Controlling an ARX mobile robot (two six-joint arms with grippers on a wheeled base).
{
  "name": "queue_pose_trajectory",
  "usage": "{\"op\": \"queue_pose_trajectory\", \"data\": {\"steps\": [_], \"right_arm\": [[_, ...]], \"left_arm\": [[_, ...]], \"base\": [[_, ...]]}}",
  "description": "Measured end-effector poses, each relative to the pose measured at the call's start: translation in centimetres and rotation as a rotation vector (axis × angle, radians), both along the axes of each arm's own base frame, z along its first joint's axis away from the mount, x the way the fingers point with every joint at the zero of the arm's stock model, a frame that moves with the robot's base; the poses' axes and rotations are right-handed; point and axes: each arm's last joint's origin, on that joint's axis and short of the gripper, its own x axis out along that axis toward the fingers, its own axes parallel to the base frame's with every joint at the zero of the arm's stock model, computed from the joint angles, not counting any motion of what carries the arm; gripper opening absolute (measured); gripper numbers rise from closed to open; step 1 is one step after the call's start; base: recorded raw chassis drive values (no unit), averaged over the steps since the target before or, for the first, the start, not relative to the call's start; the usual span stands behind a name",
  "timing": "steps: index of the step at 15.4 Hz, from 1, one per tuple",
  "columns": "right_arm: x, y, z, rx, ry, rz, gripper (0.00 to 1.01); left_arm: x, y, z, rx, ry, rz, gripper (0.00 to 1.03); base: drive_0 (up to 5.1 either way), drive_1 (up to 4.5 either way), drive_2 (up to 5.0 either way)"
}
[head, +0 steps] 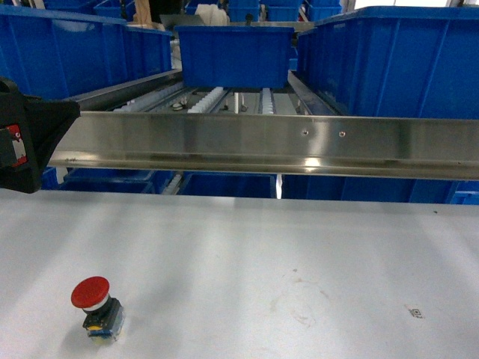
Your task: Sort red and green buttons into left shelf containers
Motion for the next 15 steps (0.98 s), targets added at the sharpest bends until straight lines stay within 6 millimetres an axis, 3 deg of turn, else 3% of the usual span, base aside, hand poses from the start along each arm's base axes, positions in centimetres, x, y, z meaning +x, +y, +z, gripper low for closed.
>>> {"op": "queue_pose_trajectory", "data": {"steps": [2,6,13,15], "right_arm": [[0.3,-0.1,-2.1,0.000,0.066,0.002,0.98],[0.6,-0.3,-4.3,0.001,0.160,0.009,0.98],[1.4,0.5,-5.6,0.009,0.312,0.074,0.98],[1.1,0.7,-4.7,-0.027,0.269,0.090,0.98]], "left_arm": [[0.0,0.0,0.0,0.000,0.001,0.000,0.98],[0.0,0.0,0.0,0.001,0.000,0.000,0.98],[0.0,0.0,0.0,0.002,0.000,-0.001,0.98],[0.0,0.0,0.0,0.002,0.000,0.000,0.98]], "base": [[0.0,0.00,0.0],[0.0,0.00,0.0],[0.0,0.00,0.0],[0.0,0.00,0.0]]}}
